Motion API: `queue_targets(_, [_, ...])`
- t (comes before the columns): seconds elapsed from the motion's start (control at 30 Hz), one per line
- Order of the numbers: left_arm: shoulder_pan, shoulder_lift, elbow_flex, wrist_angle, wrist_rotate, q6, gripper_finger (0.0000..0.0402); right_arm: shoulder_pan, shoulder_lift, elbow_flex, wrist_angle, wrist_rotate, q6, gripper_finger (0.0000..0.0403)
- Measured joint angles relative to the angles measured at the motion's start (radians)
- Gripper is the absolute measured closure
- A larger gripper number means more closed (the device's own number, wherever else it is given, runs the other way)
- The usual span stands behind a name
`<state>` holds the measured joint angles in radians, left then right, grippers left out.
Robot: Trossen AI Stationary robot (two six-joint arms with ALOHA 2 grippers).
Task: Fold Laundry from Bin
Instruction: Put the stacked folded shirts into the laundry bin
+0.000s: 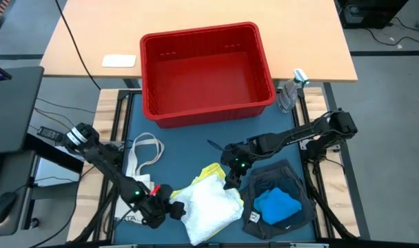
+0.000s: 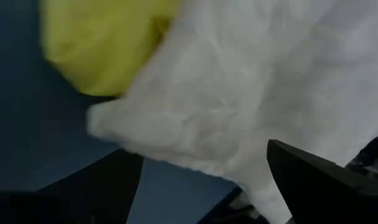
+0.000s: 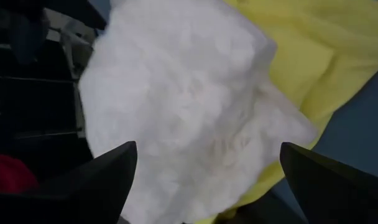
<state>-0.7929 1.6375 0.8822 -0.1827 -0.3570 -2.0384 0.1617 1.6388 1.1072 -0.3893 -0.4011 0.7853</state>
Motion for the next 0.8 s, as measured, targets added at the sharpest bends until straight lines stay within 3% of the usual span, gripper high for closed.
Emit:
queue_targets(0.47, [0.080,0.206,-0.002,0.284,0.002,0.019,0.0056,-0.022,0.234,0.000,0.017,-0.101,-0.065,0.0005])
queue_targets(0.67, [0.114,0.219,0.000,0.303,-0.007,0.081,0.0059,-0.034,0.322,0.002,0.228,-0.217,-0.050,0.0005])
queue_targets(0.8, [0.136,0.223,0.000,0.296,-0.016,0.138,0.0097,-0.026,0.364,0.002,0.361,-0.249,-0.012,0.0017])
